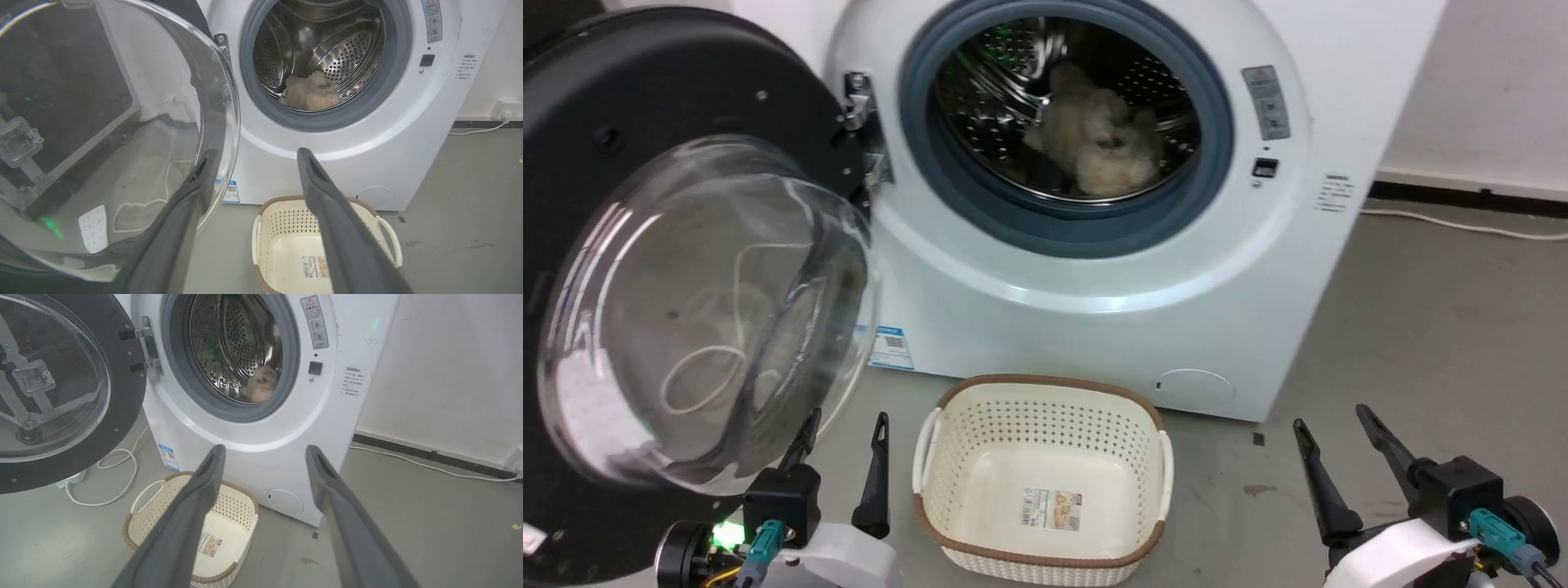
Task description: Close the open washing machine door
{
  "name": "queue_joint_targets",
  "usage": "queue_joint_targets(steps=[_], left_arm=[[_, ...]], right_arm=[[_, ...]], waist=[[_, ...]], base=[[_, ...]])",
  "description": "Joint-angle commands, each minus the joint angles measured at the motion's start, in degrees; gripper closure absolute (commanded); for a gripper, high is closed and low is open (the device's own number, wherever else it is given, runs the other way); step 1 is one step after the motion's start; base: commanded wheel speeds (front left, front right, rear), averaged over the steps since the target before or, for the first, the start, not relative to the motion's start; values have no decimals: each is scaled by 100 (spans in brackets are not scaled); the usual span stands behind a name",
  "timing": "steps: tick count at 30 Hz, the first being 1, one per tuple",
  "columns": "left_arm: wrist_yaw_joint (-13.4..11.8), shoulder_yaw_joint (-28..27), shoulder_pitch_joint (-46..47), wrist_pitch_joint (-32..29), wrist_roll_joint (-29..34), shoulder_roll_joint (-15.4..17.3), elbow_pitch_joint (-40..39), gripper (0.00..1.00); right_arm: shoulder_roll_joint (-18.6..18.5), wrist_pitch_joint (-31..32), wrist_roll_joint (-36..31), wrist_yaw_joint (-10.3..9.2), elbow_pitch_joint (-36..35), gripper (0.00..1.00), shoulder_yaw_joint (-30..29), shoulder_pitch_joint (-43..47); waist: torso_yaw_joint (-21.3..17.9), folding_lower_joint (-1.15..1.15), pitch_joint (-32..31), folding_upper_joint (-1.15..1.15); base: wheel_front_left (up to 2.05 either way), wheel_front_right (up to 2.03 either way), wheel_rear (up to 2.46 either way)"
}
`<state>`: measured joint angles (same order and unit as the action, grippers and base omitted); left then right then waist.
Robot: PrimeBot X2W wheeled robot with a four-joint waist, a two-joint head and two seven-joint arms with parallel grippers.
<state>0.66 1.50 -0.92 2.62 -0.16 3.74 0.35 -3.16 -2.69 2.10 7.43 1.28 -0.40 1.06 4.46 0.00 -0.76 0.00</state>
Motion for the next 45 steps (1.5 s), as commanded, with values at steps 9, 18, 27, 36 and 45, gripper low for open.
queue_joint_targets(steps=[9, 18, 27, 36, 45], left_arm=[[-57, 47, -88, 181, -4, 88, -74, 0], [-136, 45, -201, 313, -20, 133, -187, 0], [-154, 74, -225, 420, -22, 183, -226, 0], [-165, 114, -240, 528, -26, 232, -247, 0], [-195, 134, -283, 635, -33, 287, -280, 0]], right_arm=[[-2, -179, 10, 2, 162, 0, 226, -20], [-78, -310, 127, 2, 412, 0, 537, -211], [-92, -417, 197, 3, 596, 0, 703, -286], [-91, -525, 251, 3, 722, 0, 800, -319], [-94, -632, 320, 3, 830, 0, 899, -351]], waist=[[405, 0, 22, 0], [680, 0, 37, 0], [892, 0, 32, 0], [1108, 0, 33, 0], [1322, 0, 30, 0]], base=[[0, 0, 0], [0, 0, 0], [0, 0, 0], [0, 0, 0], [0, 0, 0]])
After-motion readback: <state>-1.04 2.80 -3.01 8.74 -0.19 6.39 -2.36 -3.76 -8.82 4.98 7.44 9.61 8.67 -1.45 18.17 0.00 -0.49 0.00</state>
